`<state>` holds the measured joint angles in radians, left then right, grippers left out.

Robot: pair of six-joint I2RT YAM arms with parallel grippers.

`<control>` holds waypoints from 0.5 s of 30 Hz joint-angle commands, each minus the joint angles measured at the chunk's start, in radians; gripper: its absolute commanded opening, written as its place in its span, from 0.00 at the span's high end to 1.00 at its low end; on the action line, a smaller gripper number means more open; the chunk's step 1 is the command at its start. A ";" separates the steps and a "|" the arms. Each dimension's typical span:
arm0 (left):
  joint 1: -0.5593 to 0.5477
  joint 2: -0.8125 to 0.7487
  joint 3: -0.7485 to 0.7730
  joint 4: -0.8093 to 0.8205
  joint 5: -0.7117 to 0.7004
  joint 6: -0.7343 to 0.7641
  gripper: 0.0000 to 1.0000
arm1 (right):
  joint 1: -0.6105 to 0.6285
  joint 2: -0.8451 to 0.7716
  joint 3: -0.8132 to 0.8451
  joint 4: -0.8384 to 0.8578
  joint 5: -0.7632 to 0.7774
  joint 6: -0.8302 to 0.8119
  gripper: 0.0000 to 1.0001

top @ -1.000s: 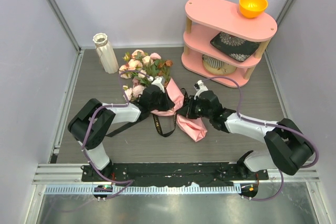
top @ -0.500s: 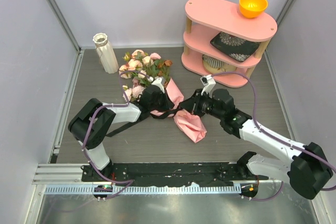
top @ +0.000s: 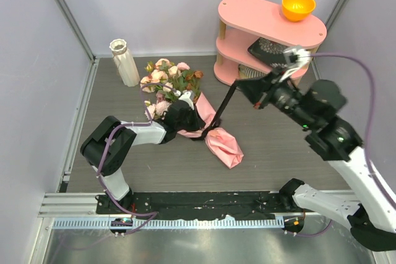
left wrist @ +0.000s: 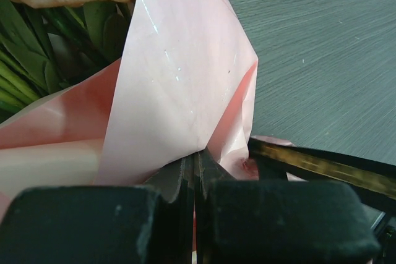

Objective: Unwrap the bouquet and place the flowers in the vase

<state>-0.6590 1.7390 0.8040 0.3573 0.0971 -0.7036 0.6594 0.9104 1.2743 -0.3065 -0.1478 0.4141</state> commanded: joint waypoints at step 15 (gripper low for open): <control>0.006 -0.007 -0.014 -0.026 -0.025 0.016 1.00 | 0.005 -0.243 0.543 -0.239 0.641 -0.245 0.99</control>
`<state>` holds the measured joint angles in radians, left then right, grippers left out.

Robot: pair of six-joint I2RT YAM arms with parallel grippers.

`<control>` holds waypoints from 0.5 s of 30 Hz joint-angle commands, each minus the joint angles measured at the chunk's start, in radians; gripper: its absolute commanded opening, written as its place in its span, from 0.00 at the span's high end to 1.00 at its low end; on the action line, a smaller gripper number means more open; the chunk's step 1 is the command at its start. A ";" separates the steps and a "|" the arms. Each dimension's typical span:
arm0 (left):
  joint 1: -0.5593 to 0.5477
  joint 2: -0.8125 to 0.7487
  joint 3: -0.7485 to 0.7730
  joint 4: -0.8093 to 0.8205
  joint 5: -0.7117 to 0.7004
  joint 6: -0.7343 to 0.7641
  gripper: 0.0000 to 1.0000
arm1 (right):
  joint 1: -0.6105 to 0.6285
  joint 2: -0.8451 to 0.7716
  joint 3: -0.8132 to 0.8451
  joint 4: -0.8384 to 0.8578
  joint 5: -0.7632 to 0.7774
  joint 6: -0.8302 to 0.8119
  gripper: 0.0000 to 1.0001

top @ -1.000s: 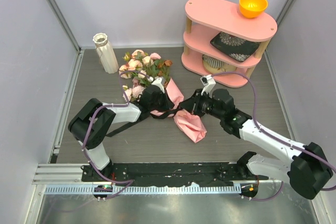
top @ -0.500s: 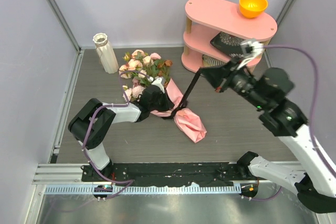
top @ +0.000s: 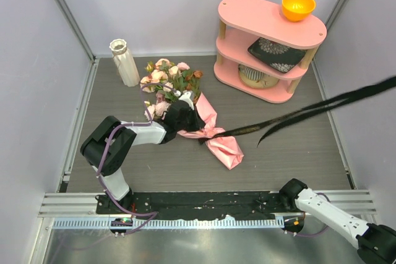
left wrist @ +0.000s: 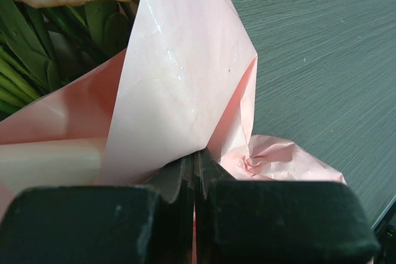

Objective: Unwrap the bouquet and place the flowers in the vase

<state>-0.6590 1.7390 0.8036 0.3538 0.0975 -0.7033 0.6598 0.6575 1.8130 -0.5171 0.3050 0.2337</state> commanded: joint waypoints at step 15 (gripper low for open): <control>0.006 -0.010 -0.017 -0.016 -0.022 0.016 1.00 | 0.004 0.079 0.033 -0.140 0.398 -0.176 0.99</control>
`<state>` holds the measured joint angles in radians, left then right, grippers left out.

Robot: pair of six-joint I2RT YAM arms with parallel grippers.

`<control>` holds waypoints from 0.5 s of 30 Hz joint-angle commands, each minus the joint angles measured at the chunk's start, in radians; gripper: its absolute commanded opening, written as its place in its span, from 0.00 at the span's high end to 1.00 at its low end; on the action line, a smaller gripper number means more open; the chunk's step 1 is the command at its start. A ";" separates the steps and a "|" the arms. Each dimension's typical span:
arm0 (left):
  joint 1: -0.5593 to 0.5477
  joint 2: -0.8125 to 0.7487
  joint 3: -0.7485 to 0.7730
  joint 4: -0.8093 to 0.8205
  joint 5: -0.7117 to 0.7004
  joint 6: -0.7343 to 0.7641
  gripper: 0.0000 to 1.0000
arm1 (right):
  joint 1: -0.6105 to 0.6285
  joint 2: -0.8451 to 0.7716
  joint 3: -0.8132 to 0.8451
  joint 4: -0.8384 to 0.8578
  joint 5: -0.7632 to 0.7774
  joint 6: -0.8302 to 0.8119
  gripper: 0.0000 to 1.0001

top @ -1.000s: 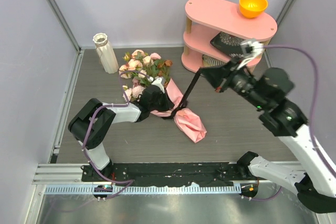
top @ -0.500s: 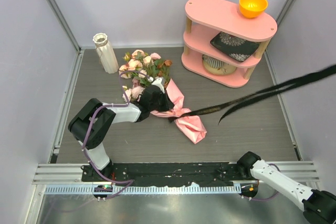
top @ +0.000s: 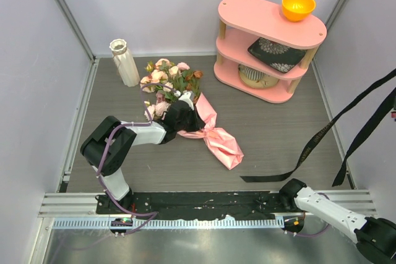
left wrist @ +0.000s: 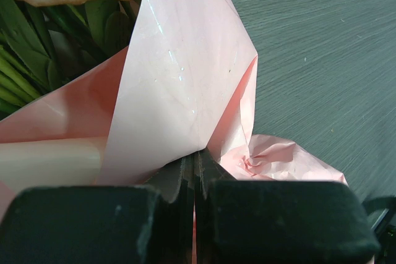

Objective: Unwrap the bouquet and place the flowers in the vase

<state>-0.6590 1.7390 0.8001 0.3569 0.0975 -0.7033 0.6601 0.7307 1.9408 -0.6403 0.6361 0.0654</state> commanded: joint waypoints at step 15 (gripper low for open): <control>0.006 -0.016 -0.022 -0.012 -0.019 0.014 1.00 | -0.001 0.073 -1.113 -0.044 0.056 0.940 0.99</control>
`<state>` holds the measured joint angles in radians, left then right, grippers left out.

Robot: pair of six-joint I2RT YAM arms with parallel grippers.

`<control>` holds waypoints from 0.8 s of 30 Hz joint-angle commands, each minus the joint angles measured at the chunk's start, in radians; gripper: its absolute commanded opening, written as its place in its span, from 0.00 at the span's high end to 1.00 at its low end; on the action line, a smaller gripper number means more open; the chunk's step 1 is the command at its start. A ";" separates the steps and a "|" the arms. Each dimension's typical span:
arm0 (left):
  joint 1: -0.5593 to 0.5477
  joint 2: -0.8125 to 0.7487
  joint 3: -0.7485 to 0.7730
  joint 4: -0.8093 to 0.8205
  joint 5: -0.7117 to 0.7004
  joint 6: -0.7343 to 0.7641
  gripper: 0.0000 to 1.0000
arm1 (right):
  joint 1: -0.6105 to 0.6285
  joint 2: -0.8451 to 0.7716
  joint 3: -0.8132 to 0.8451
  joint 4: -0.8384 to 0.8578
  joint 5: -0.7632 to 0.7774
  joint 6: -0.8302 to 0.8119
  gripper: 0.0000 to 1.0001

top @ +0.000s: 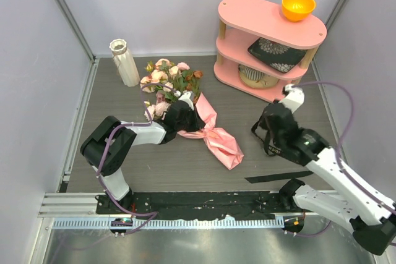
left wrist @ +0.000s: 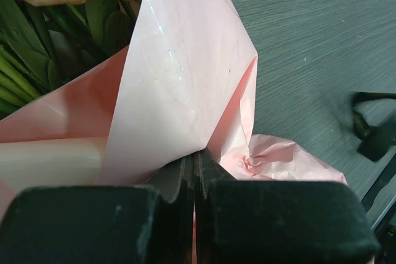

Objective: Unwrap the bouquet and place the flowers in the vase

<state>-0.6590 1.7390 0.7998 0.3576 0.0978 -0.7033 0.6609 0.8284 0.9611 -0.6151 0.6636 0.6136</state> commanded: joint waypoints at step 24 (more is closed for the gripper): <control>0.007 -0.027 -0.036 0.000 -0.010 0.014 1.00 | -0.700 0.434 -0.398 -0.065 -0.227 0.489 0.99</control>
<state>-0.6586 1.7340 0.7864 0.3706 0.0982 -0.7033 0.0662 1.1873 0.5571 -0.7868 0.3450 1.1515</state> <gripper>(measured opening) 0.012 0.027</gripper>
